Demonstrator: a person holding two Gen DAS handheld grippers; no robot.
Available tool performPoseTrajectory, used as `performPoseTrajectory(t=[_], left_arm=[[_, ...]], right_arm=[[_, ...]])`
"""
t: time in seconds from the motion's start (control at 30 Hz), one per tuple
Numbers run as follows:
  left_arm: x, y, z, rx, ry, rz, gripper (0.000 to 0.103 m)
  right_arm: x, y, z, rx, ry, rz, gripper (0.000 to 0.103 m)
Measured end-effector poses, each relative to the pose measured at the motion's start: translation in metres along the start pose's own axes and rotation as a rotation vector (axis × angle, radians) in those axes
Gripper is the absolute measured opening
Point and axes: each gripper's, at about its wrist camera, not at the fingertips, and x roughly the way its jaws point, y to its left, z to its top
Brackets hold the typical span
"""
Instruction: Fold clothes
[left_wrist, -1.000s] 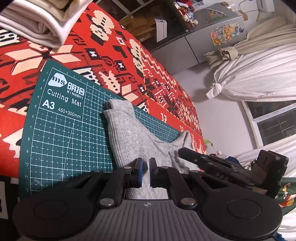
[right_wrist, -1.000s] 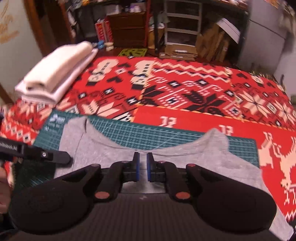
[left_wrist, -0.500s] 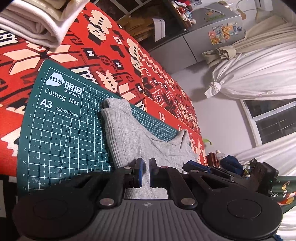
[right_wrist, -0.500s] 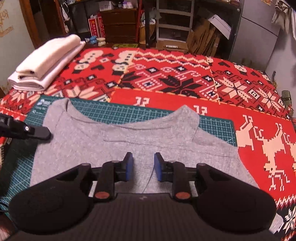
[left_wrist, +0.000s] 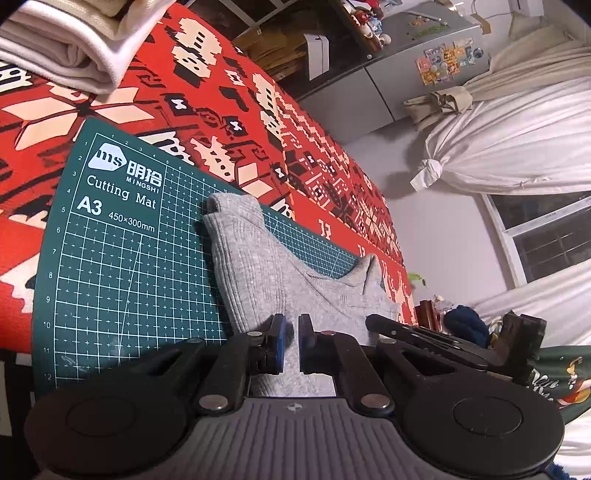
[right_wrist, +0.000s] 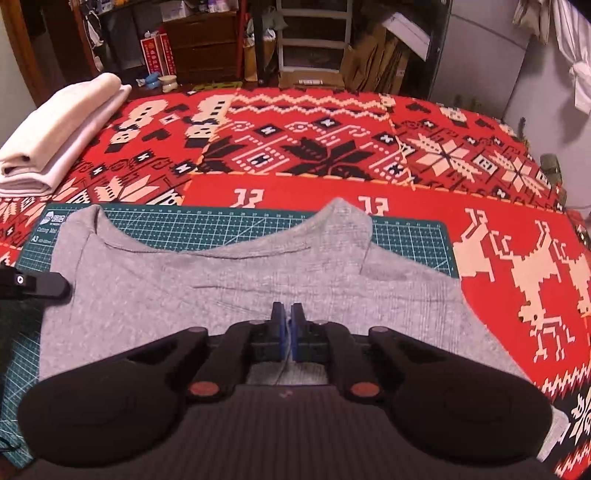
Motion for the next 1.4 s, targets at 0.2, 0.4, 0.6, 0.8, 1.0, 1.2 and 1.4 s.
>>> performPoseTrajectory(t=[0.2, 0.4, 0.6, 0.8, 1.0, 1.2, 1.4], left_arm=[[-0.004, -0.003, 0.001, 0.012, -0.006, -0.007, 0.005], [-0.018, -0.014, -0.005, 0.031, -0.025, -0.038, 0.005], [-0.024, -0.027, -0.028, -0.005, 0.006, -0.092, 0.005], [-0.014, -0.060, -0.060, 0.068, 0.077, -0.054, 0.005], [0.010, -0.077, -0.090, 0.158, 0.175, 0.100, 0.005], [0.027, -0.086, -0.110, 0.260, 0.216, 0.204, 0.005], [0.017, -0.088, -0.117, 0.244, 0.207, 0.210, 0.005]], right_arm=[[-0.014, -0.008, -0.002, 0.032, -0.010, 0.006, 0.015], [-0.047, -0.010, -0.014, 0.092, -0.013, 0.108, 0.012], [-0.058, 0.008, -0.043, 0.076, 0.037, 0.227, 0.009], [-0.052, 0.015, -0.072, 0.037, 0.081, 0.253, 0.009], [-0.061, -0.002, -0.091, 0.035, 0.041, 0.262, 0.010], [-0.078, 0.012, -0.101, -0.049, -0.035, 0.307, 0.014], [-0.074, 0.031, -0.115, -0.152, -0.050, 0.272, 0.014]])
